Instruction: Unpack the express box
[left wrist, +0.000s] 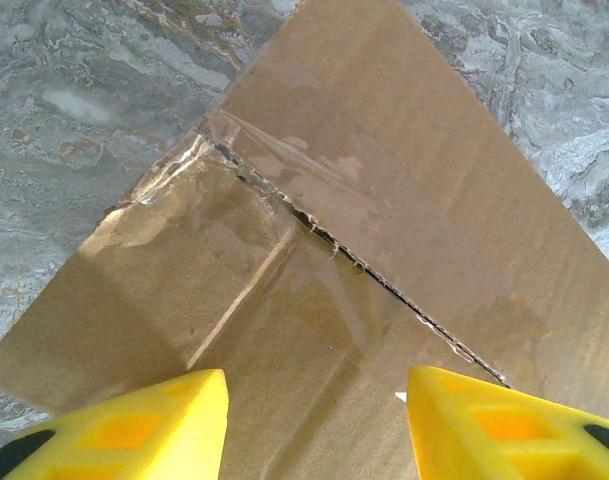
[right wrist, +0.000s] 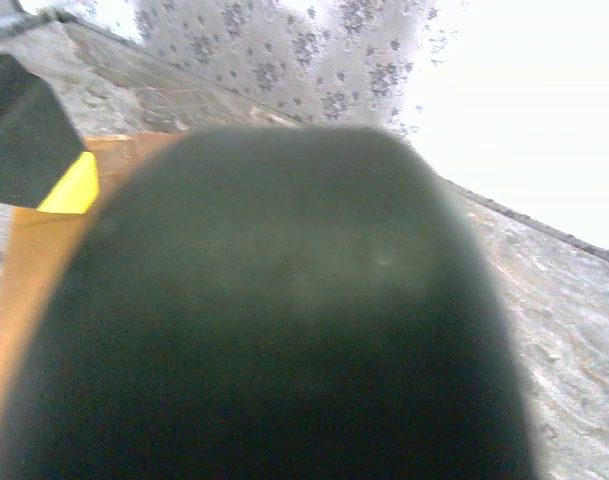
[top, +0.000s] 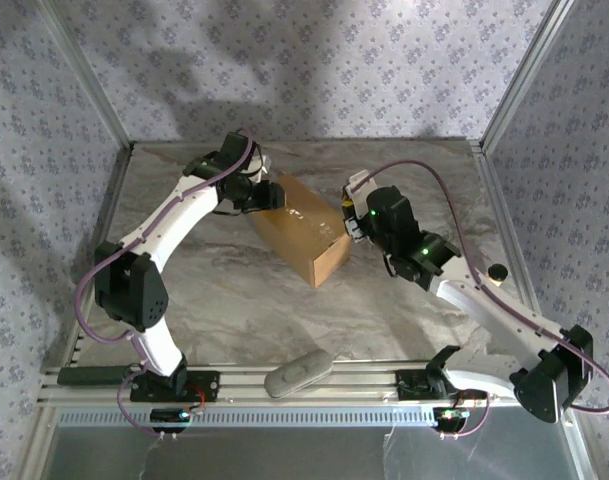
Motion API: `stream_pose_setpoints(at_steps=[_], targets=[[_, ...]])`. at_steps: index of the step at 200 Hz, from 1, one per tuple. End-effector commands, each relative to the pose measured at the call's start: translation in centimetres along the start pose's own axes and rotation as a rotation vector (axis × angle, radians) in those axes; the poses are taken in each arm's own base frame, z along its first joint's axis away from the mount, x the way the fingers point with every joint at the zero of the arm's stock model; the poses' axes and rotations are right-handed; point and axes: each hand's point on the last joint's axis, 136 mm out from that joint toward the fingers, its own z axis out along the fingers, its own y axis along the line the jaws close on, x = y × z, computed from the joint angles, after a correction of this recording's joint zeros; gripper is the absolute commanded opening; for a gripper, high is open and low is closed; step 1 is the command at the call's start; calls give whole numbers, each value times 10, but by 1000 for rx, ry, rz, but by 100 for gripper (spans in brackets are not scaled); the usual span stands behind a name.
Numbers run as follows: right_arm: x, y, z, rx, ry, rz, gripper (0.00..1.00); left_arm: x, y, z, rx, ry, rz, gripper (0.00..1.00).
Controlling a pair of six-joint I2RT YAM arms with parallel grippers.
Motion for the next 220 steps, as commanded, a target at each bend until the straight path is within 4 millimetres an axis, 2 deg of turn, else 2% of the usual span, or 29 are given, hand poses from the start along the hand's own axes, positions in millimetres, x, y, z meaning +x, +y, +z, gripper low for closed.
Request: stream_pose_setpoints(at_steps=[1, 29, 92, 127, 168, 197, 220], targets=[[6, -8, 13, 55, -19, -49, 0, 9, 4, 3, -21, 30, 3, 51], [15, 4, 15, 5, 11, -32, 0, 6, 5, 2, -33, 32, 17, 51], [12, 33, -18, -60, -10, 35, 0, -1, 9, -2, -94, 39, 49, 50], [13, 37, -24, -58, -5, 54, 0, -4, 8, -6, -140, 31, 87, 50], [-11, 42, -40, -74, -66, 29, 0, -2, 12, -11, -217, 33, 133, 48], [-28, 57, -51, -134, -106, 12, 0, 3, 20, -11, -291, 56, 160, 45], [-33, 69, -53, -171, -118, 3, 0, 5, 22, -10, -309, 61, 178, 45]])
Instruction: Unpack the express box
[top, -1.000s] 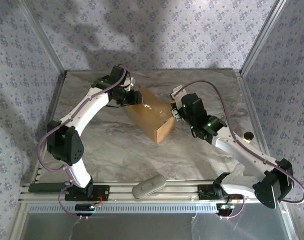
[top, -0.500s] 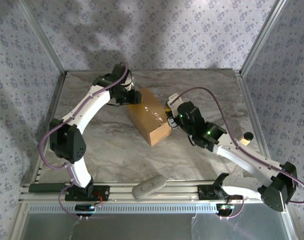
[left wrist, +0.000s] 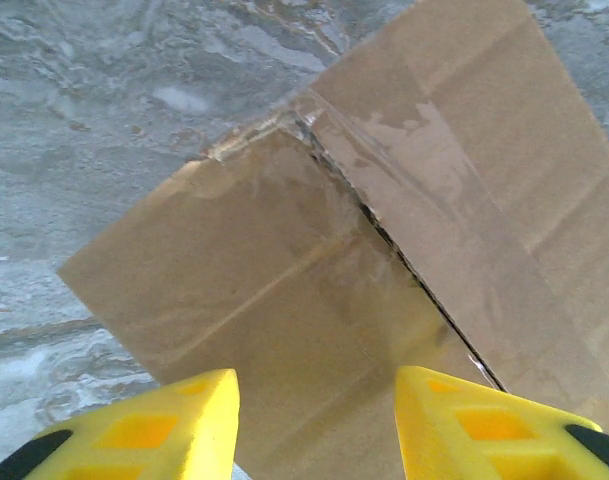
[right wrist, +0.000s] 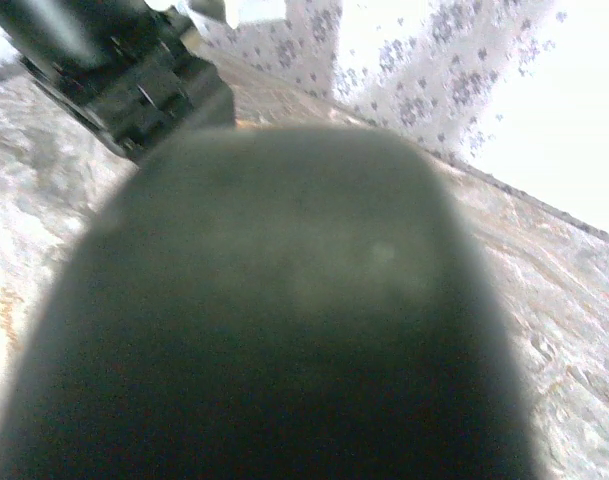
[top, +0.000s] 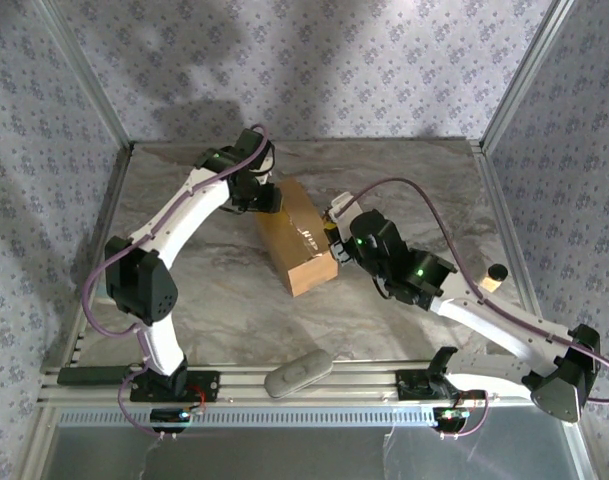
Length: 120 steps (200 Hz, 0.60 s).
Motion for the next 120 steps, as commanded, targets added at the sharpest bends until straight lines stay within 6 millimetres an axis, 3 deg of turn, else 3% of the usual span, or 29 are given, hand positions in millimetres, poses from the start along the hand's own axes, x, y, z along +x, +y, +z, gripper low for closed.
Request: stream_pose_setpoints(at_steps=[1, 120], targets=[[-30, 6, -14, -34, -81, 9, 0, 3, 7, -1, -61, 23, 40, 45], [-22, 43, 0, -129, -74, 37, 0, 22, 4, 33, -91, 131, 58, 43]])
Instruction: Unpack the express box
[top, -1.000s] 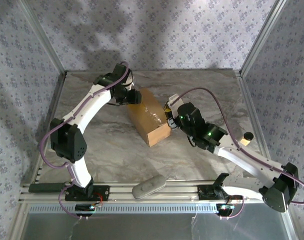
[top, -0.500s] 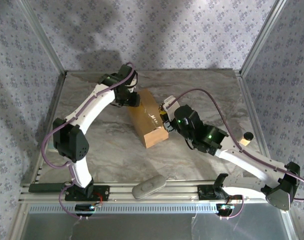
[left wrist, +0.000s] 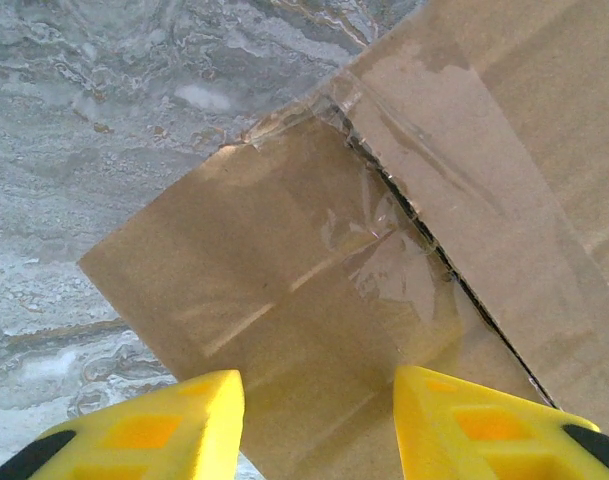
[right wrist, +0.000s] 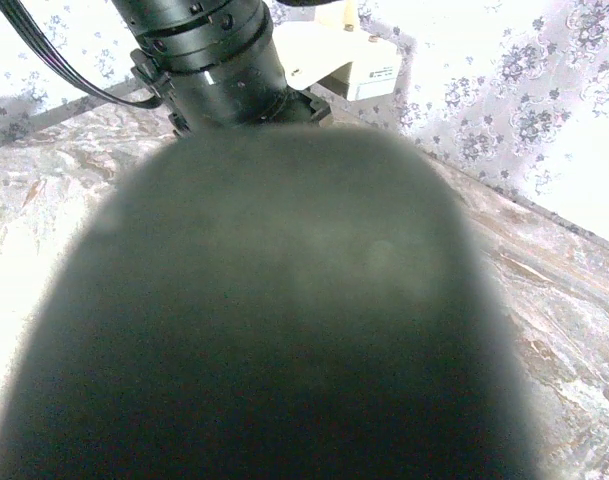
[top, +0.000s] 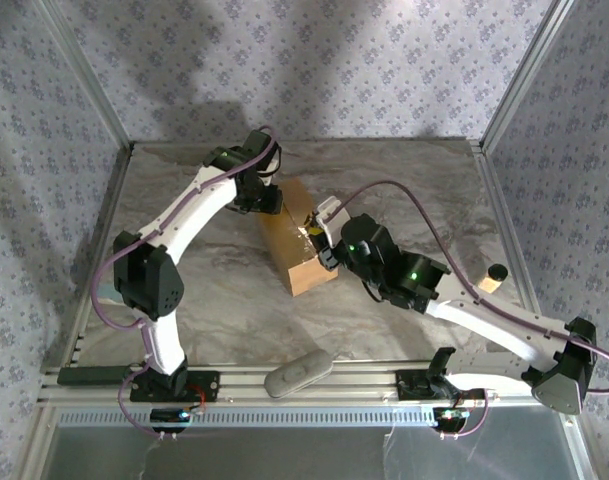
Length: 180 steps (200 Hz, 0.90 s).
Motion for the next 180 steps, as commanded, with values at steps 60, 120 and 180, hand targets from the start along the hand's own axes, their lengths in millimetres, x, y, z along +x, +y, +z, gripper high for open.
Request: stream_pose_setpoints(at_steps=[60, 120, 180], targets=[[5, 14, 11, -32, 3, 28, 0, 25, 1, 24, -37, 113, 34, 42], [21, 11, 11, 11, 49, -3, 0, 25, 3, 27, -44, 118, 36, 41], [23, 8, 6, 48, 47, -46, 0, 26, 7, 28, -64, 124, 41, 40]])
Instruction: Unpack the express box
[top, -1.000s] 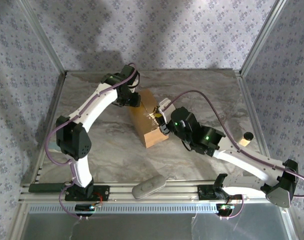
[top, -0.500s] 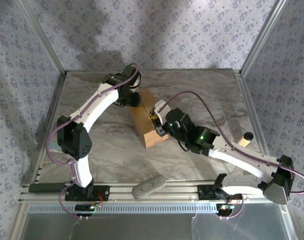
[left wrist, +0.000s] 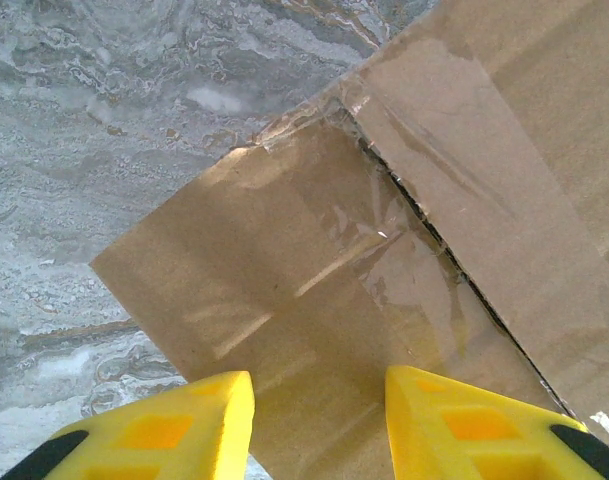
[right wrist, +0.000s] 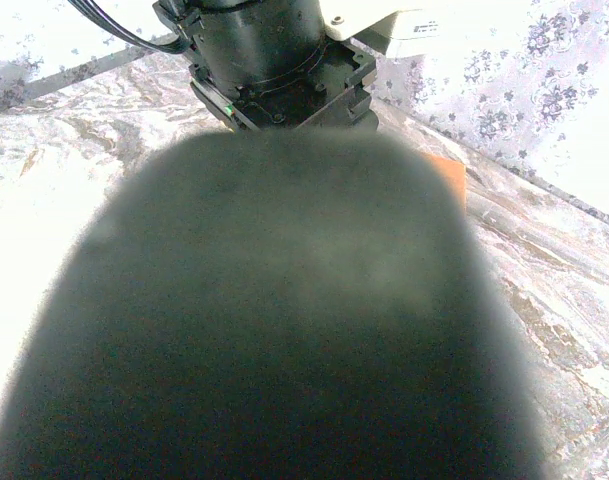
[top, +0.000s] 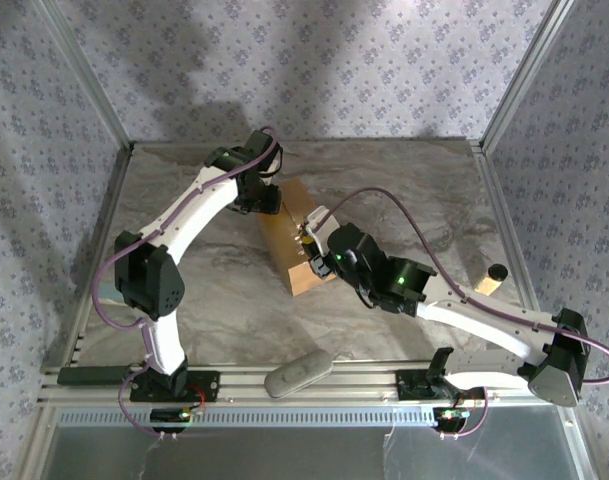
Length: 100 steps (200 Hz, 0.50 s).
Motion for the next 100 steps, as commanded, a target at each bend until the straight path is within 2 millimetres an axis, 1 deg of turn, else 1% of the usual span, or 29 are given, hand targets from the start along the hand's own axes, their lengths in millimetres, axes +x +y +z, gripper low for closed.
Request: stream_pose_setpoints(at_steps=[1, 63, 100], targets=[[3, -7, -5, 41, 3, -21, 0, 26, 4, 27, -40, 128, 30, 40], [2, -9, -9, 54, -2, -32, 0, 28, 5, 27, -47, 133, 32, 39], [9, -8, -8, 49, 15, -40, 0, 29, 5, 28, -51, 136, 34, 38]])
